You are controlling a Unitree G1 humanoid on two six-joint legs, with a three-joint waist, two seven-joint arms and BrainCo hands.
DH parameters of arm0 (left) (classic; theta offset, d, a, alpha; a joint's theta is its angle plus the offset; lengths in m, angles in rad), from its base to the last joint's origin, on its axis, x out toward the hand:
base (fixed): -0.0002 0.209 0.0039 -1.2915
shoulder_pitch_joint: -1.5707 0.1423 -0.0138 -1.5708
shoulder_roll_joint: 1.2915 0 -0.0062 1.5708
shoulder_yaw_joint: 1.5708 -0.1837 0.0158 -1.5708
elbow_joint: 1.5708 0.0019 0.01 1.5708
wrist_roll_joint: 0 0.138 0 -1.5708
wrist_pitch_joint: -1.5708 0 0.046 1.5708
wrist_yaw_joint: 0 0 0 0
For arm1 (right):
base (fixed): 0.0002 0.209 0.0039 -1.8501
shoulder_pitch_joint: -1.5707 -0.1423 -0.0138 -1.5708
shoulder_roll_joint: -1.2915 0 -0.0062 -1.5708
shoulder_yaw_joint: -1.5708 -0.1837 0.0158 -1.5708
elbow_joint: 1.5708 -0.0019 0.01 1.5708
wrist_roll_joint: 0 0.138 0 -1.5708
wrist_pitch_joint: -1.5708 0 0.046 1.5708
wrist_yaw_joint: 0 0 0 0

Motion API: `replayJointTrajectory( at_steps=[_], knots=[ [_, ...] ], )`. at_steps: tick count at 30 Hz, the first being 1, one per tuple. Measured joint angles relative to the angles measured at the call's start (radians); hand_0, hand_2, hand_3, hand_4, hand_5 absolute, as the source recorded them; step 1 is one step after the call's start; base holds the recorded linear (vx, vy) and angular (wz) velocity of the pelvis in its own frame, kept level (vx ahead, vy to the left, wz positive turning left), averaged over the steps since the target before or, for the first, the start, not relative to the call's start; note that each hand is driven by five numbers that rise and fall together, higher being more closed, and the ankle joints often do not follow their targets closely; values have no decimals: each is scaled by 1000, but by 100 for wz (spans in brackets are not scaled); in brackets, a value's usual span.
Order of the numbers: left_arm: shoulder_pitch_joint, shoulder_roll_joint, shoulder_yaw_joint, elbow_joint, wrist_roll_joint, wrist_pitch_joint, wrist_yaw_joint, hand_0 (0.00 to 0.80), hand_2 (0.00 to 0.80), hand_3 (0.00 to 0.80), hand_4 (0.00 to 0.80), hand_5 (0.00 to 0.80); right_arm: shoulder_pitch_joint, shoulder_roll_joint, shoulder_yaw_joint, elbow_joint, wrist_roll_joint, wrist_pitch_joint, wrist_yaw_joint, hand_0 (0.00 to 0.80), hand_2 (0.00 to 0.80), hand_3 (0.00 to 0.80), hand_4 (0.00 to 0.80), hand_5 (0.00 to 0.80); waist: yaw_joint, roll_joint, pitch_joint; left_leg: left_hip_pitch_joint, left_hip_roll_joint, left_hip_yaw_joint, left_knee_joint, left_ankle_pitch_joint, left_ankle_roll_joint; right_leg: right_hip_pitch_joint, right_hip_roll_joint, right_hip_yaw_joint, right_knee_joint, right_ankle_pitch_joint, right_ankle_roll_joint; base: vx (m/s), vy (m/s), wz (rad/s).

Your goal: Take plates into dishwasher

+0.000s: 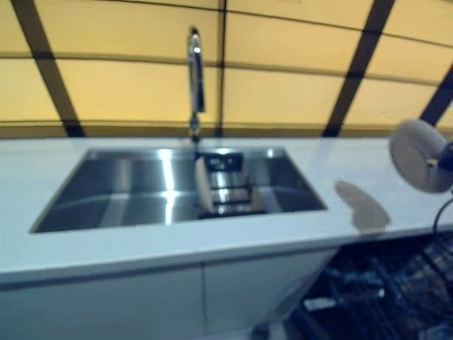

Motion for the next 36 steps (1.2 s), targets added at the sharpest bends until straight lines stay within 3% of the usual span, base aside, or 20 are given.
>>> replayJointTrajectory(
  at_steps=[7, 21, 29, 36],
  knots=[
    [-2, 3, 0, 1, 0, -8, -3, 0, 0, 0, 0, 0, 105, -45, -123, 57, 91, 56, 118, 800, 800, 800, 800, 800, -22, 1, 0, 1, 1, 29, 0, -1, -1, -17, 9, 30, 0, 9, -3, 13, -9, -13],
    [-1, 22, 0, 30, 39, -42, -15, 0, 0, 0, 0, 0, 410, -61, -364, 81, 86, 62, 237, 800, 800, 800, 800, 800, -72, -21, 23, 5, 5, 56, -3, -4, -2, -29, 20, 56, -1, 15, -4, 0, -15, -5],
    [-3, 28, 1, 31, 64, -63, -22, 0, 0, 0, 0, 0, 474, -45, -371, 89, 19, 33, 319, 800, 800, 800, 800, 800, -68, -17, 41, 8, 10, 62, 0, -4, -5, -28, 24, 60, 0, 15, -5, -7, -32, -2],
    [-3, 52, 1, 32, 109, -69, -32, 0, 0, 0, 0, 0, 483, 51, -327, 87, -36, -46, 329, 800, 800, 800, 800, 800, -63, -18, 43, 15, 10, 63, 0, -4, -5, -23, 24, 61, -1, 16, -5, -6, -15, -1]
  ],
)
